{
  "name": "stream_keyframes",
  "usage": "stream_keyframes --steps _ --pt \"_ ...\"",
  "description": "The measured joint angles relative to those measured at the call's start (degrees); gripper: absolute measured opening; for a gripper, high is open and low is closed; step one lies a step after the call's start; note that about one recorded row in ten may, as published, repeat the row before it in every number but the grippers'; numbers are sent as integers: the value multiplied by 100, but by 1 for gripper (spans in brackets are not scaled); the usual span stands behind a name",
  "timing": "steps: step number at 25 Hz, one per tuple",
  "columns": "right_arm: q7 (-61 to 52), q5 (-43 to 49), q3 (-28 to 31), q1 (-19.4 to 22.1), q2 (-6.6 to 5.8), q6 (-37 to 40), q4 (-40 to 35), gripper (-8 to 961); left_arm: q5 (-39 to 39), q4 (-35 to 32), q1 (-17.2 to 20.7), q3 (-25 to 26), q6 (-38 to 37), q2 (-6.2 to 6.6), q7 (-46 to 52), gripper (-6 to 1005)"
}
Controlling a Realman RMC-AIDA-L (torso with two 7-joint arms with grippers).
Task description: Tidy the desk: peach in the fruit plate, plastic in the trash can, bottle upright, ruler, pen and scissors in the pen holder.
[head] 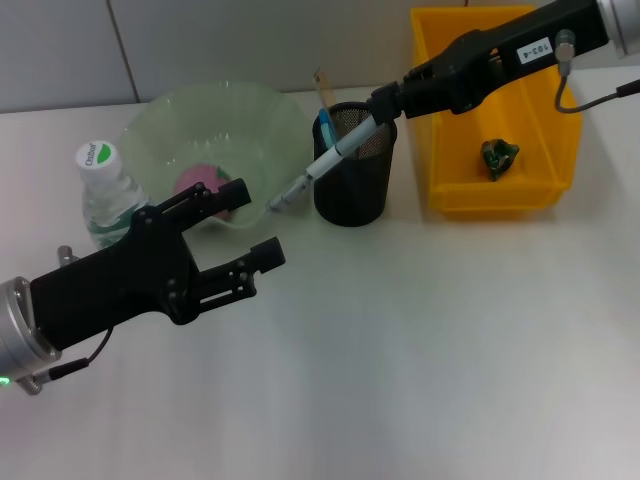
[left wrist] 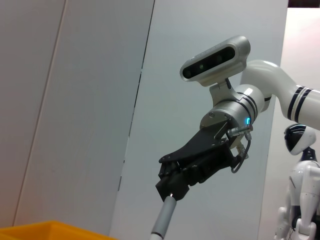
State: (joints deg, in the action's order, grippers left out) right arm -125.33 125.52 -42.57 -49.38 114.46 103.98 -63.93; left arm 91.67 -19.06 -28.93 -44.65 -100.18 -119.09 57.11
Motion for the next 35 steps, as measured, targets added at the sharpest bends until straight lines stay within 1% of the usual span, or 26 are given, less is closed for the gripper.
stream_keyframes --steps 8,13,18,21,22,28,29,30,35 --pt "57 -37 261 -74 -74 482 -15 90 -1 -35 -104 0 -4 3 -4 815" --pt "66 -37 236 -159 -109 738 -5 90 37 -53 -140 -41 74 23 41 814" --pt "127 86 74 -241 -125 886 143 89 55 -182 -123 -428 336 50 66 814" --pt "186 149 -104 -293 -148 890 269 89 60 -345 -116 -787 504 53 72 814" --pt "247 181 -205 -357 -178 881 418 89 62 -483 -106 -1017 605 54 75 814" --pt "364 310 -355 -585 -213 783 787 89 133 -696 -87 -1195 721 83 90 815" --pt "367 344 -367 -615 -211 764 806 89 133 -696 -87 -1195 721 83 90 815" --pt "368 371 -375 -631 -202 752 812 89 306 -777 -115 -1208 764 89 149 815" --pt "366 406 -435 -642 -168 701 815 89 357 -803 -132 -1250 772 77 179 815"
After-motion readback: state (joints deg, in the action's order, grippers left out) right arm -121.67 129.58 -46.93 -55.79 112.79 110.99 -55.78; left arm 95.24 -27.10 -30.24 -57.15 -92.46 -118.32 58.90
